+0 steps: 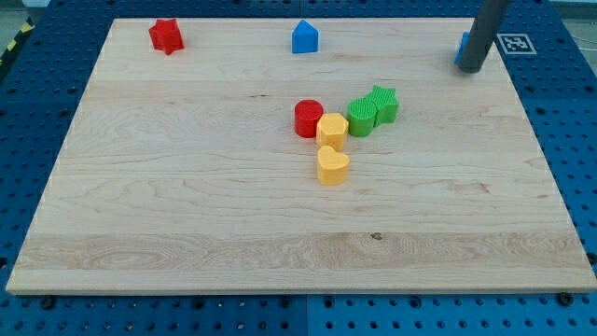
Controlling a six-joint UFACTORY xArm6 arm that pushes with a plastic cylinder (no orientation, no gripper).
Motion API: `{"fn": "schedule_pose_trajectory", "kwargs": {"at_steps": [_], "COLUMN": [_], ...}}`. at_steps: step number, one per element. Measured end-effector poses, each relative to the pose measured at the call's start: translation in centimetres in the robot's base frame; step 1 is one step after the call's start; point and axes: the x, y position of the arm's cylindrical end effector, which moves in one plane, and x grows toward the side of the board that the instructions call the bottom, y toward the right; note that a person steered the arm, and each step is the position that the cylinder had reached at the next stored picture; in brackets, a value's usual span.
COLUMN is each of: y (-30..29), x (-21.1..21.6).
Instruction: Put the blue cube at the top right corner
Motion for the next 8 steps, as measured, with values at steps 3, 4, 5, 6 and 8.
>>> {"fn": "schedule_pose_trajectory", "kwargs": {"at_steps": [3,4,5,6,8], "y": [2.0,1.4,1.4,1.5,1.7], "x": [-1.2,-2.1,-2.1,-1.2,4.5]}}
